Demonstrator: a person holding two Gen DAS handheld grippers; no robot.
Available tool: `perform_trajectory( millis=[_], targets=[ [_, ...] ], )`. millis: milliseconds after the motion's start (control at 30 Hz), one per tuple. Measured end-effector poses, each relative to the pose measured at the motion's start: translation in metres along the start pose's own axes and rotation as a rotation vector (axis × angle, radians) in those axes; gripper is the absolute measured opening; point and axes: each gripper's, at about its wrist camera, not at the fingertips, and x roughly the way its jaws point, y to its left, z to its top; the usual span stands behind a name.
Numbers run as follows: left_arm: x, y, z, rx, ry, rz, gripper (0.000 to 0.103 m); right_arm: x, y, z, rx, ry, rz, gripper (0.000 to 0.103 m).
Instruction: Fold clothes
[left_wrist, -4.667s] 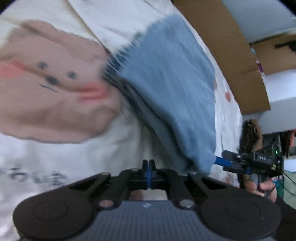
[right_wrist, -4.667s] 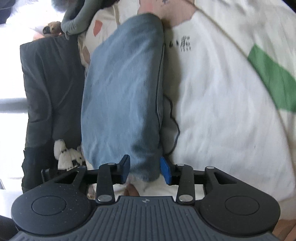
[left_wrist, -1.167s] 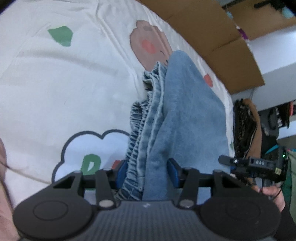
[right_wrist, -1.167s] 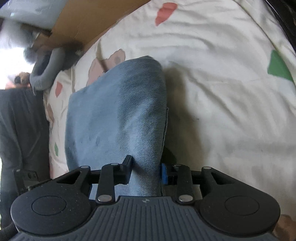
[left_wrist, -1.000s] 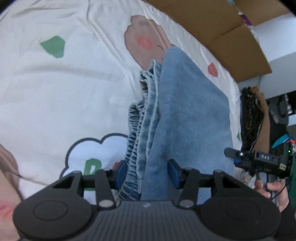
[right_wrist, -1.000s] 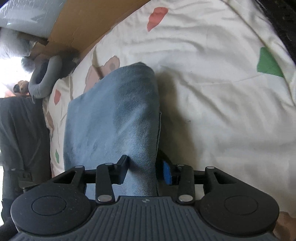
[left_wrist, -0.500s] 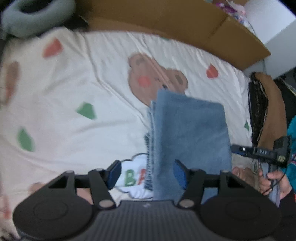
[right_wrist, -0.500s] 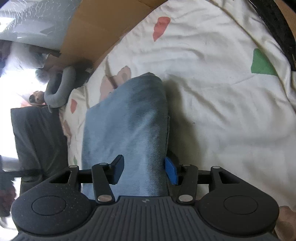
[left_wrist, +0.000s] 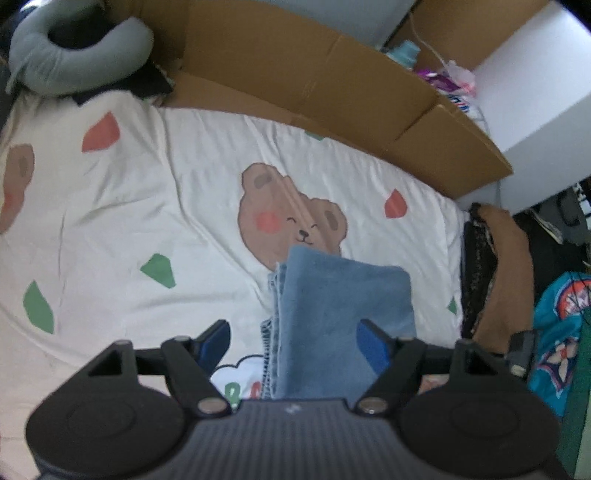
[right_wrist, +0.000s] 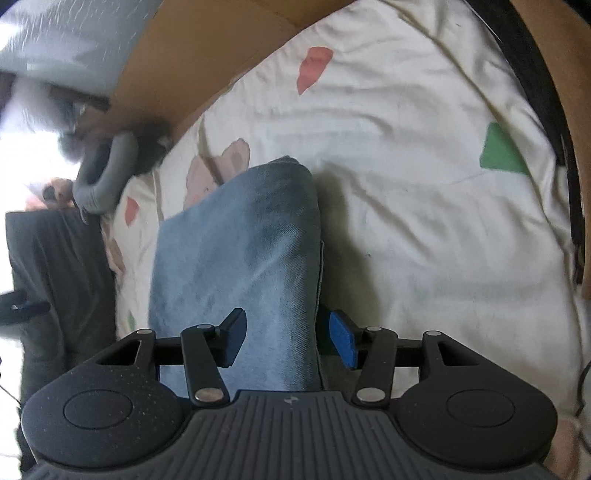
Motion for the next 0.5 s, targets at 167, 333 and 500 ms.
perform_trajectory(
  millis=[167,333,500],
  targets=[
    [0.040,0.018,-0.015,-0.026,-0.028,-0.124,0.077,0.008,0.011,0.003,-0.061,0.003,-0.057,0.057],
    [0.079,0.038,-0.033,-0.096,-0.058,-0.193,0.077,0.007,0.025,0.004,-0.113,-0.012,-0.126,0.057],
    [0.120,0.059,-0.050,-0.197,-0.038,-0.299,0.077,0.009,0.026,0.003,-0.127,-0.015,-0.134,0.057]
  ],
)
